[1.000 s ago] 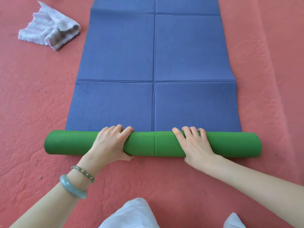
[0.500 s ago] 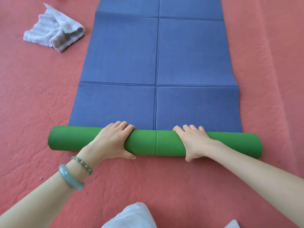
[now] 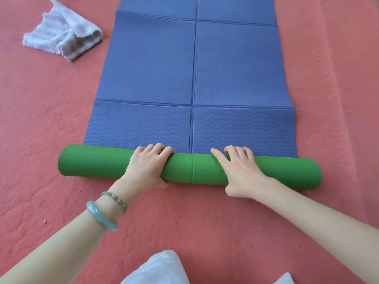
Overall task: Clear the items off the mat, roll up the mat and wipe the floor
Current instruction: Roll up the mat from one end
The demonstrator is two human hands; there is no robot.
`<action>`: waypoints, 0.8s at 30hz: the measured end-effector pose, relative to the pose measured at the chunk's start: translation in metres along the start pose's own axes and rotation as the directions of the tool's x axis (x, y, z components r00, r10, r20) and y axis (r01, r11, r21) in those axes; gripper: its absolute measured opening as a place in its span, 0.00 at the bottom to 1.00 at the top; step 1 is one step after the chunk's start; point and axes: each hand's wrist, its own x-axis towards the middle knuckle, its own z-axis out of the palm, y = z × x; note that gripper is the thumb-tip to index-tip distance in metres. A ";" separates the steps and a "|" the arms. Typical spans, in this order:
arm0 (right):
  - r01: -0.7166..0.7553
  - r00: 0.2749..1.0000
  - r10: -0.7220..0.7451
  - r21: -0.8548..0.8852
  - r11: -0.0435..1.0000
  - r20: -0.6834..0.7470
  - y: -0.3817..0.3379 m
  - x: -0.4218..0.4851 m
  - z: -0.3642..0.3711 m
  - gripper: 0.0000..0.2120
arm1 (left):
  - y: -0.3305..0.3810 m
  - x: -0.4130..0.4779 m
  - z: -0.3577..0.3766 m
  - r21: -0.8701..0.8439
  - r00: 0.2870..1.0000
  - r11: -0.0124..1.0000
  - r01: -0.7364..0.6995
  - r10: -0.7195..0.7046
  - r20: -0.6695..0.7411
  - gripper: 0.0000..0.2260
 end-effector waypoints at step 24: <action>0.100 0.985 -0.094 -0.035 0.994 0.145 0.040 0.038 -0.021 0.42 | -0.010 0.008 0.004 0.010 0.982 1.000 -0.016 0.018 -0.188 0.39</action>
